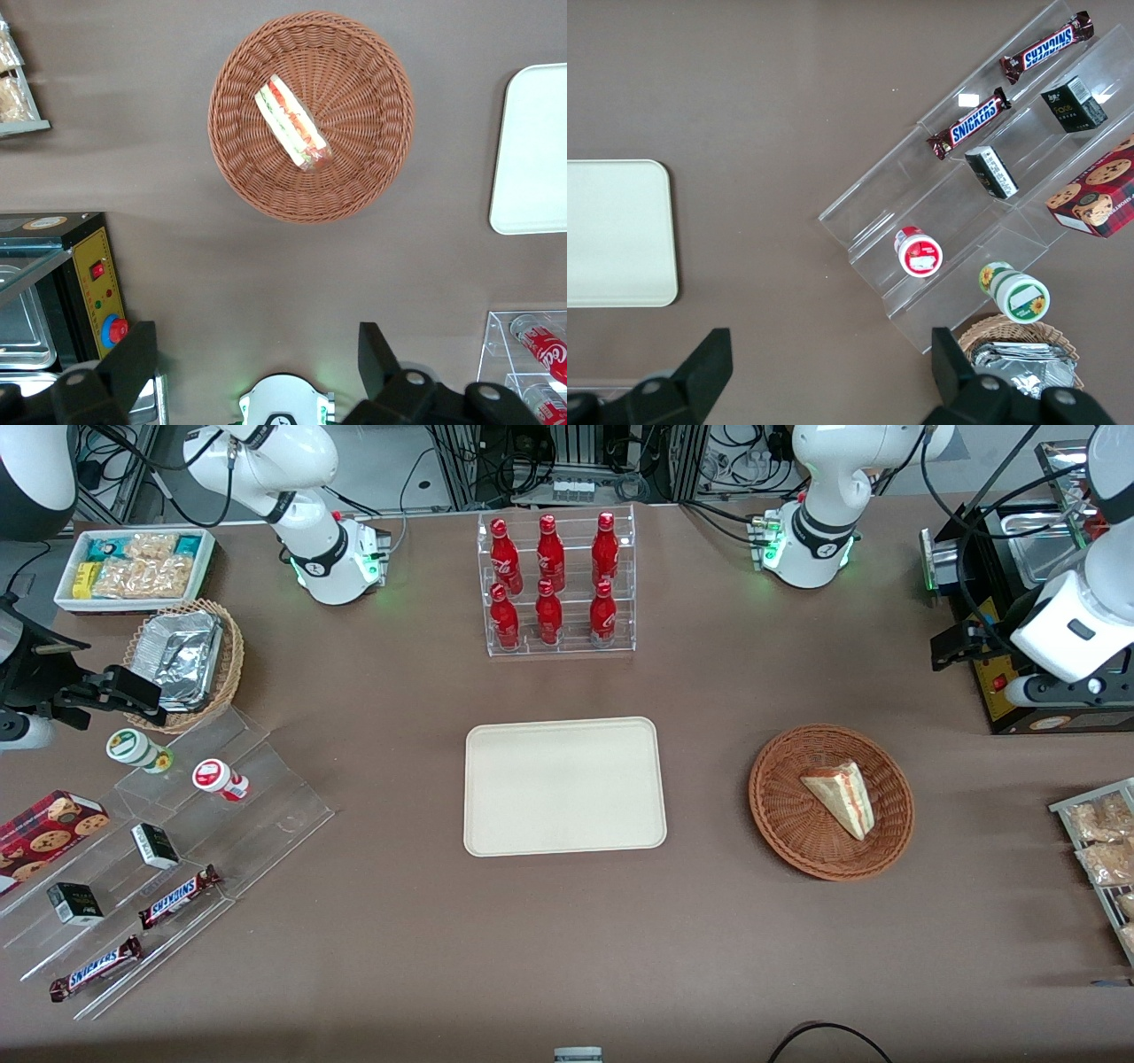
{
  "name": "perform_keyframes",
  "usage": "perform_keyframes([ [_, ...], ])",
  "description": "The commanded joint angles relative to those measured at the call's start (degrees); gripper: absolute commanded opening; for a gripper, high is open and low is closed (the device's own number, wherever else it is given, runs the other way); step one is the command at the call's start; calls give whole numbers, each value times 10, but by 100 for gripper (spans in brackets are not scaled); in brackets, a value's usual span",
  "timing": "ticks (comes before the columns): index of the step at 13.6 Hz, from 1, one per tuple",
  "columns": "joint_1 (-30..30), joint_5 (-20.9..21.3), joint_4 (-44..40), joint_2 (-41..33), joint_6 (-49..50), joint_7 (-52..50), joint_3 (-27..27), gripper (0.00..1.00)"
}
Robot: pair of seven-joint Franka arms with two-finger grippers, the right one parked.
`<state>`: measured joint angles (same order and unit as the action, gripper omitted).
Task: Place sandwich from basket to tray
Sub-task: 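Move the left gripper over the wrapped sandwich in the wicker basket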
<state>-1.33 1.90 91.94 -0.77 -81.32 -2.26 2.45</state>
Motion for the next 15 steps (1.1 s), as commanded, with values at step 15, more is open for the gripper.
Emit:
perform_keyframes([
  [15, -7, -8, 252, -9, -301, 3, 9, 100],
])
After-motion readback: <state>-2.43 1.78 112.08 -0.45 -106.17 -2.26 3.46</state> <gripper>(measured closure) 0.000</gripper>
